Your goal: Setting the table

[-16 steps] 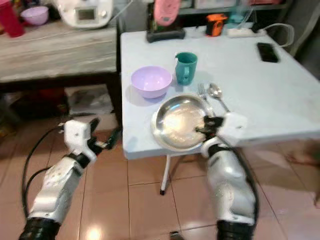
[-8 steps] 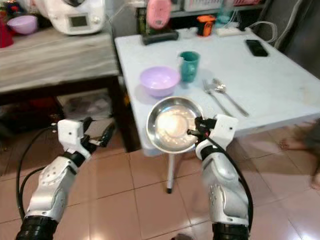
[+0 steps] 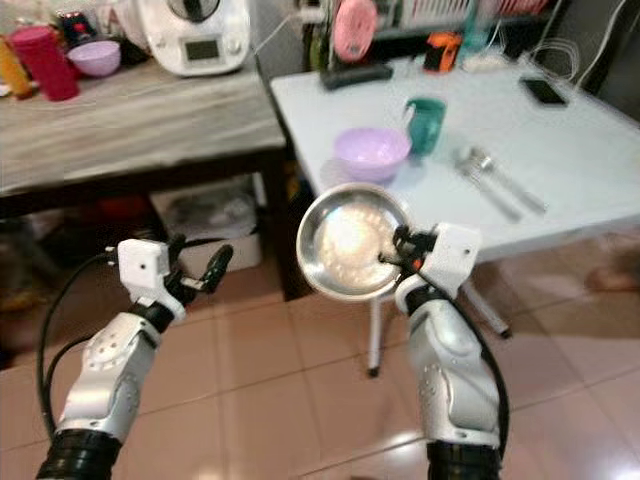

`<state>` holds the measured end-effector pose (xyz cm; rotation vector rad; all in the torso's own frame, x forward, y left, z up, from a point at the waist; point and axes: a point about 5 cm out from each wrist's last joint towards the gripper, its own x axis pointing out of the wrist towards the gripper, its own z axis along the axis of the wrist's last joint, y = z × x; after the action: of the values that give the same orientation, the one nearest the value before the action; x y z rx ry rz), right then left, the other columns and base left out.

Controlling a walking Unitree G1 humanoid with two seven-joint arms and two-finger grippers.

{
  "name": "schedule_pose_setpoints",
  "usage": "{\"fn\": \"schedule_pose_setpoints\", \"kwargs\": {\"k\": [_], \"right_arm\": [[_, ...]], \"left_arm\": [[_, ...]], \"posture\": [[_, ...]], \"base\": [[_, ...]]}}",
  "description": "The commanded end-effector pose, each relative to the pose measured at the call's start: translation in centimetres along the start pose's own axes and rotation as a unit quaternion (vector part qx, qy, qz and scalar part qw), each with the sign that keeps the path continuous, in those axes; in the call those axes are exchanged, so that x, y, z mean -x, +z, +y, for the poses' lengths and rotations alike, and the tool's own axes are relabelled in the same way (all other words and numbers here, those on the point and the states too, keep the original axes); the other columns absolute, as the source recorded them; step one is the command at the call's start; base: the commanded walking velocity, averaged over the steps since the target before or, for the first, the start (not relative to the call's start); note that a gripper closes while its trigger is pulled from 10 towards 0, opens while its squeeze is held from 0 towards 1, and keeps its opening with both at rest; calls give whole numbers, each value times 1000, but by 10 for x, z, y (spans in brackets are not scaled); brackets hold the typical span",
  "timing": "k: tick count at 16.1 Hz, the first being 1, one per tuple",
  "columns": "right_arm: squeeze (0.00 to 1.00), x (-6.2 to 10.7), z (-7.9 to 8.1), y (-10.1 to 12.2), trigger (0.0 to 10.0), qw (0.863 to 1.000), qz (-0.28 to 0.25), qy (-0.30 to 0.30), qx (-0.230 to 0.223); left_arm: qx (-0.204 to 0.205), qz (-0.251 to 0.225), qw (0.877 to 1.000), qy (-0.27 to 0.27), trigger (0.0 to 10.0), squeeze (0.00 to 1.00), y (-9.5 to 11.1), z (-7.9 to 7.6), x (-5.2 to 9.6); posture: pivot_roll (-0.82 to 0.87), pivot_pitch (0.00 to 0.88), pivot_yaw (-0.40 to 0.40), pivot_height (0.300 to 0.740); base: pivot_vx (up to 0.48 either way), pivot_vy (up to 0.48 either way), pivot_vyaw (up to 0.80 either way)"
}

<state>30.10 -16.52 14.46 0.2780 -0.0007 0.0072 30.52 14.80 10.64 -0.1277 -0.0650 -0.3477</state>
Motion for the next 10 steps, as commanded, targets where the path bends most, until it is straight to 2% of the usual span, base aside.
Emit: {"fn": "schedule_pose_setpoints", "kwargs": {"k": [1, 8, 10], "right_arm": [[0, 0, -2, -1, 10000, 1000, 0, -6, -3], [0, -1, -2, 0, 10000, 1000, -4, -7, -6], [0, -1, -2, 0, 10000, 1000, -6, -8, -7]], "left_arm": [[-8, 1, 1000, -5, 10000, 0, 1, -1, -1], [-10, 0, 1000, -2, 10000, 0, 1, -1, -3], [-10, -6, 1000, 7, 10000, 0, 2, -1, -3]], "posture": [[-218, 71, 46, 740], [-219, 70, 46, 740], [-220, 70, 46, 740]], "base": [[0, 379, 419], [0, 380, 741], [0, 0, 581]]}}
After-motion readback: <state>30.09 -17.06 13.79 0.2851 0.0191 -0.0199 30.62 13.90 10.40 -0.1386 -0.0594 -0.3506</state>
